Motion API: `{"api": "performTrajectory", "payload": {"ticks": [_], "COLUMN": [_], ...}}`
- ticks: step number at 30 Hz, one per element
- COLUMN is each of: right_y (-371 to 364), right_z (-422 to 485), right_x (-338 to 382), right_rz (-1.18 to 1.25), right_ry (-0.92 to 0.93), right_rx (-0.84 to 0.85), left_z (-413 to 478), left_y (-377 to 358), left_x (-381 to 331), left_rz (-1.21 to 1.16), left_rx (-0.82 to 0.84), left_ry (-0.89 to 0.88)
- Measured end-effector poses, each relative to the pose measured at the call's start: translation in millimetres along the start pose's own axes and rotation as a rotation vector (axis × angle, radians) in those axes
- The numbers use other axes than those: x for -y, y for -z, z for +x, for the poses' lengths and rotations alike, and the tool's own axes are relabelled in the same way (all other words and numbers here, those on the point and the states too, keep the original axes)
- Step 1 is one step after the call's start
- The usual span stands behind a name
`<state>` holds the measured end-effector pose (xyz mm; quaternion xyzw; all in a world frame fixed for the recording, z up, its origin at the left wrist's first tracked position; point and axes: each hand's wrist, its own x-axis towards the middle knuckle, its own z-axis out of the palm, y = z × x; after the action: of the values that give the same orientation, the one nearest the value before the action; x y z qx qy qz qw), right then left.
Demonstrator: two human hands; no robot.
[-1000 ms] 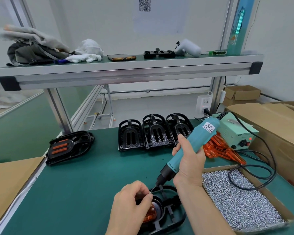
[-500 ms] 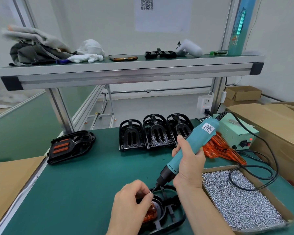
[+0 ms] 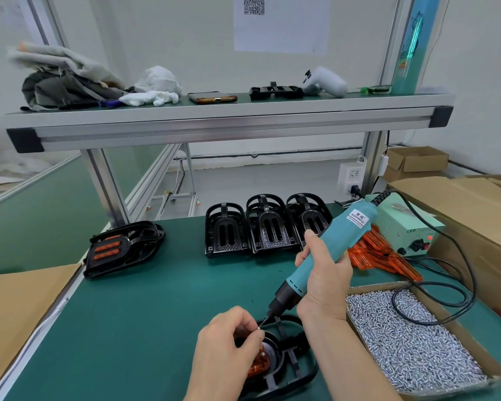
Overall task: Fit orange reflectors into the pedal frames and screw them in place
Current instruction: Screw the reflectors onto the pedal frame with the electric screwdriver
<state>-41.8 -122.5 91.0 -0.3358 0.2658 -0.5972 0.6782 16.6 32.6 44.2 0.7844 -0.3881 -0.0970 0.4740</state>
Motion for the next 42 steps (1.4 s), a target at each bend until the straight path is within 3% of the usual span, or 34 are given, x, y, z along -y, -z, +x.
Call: {"api": "performTrajectory", "payload": {"ticks": [7,16,20,28,32,34,38,42], "right_y": [-1,-9,-9,-11,-17,-19,-25,-29], "right_z": [-4,-13,-11,-8,-10,-13,-23,-36], "right_x": [-1,-4,-4,-1,3,5,5,-1], "right_rz": [-0.022,-0.148,-0.157,-0.126,-0.106,-0.108,-0.126,-0.173], "right_ry": [0.038,0.096,0.056,0.04,0.051,0.065,0.101,0.119], "right_rx": [-0.004,-0.138,-0.181,-0.138,-0.079,-0.037,0.067,0.165], "left_z": [-1,2,4,1,-3,-6,-14,-20], "left_y": [-4,-18,-20,-9,1,8,22,18], "left_x": [2,12,12,8,11,22,47,55], "left_rz": [0.054,0.367,0.432,0.379,0.195,0.114,0.192,0.216], "left_rx": [-0.069,-0.425,-0.458,-0.26,-0.16,-0.054,0.323,0.351], "left_ry": [-0.047,-0.51,-0.546,-0.406,-0.23,-0.119,-0.069,-0.059]}}
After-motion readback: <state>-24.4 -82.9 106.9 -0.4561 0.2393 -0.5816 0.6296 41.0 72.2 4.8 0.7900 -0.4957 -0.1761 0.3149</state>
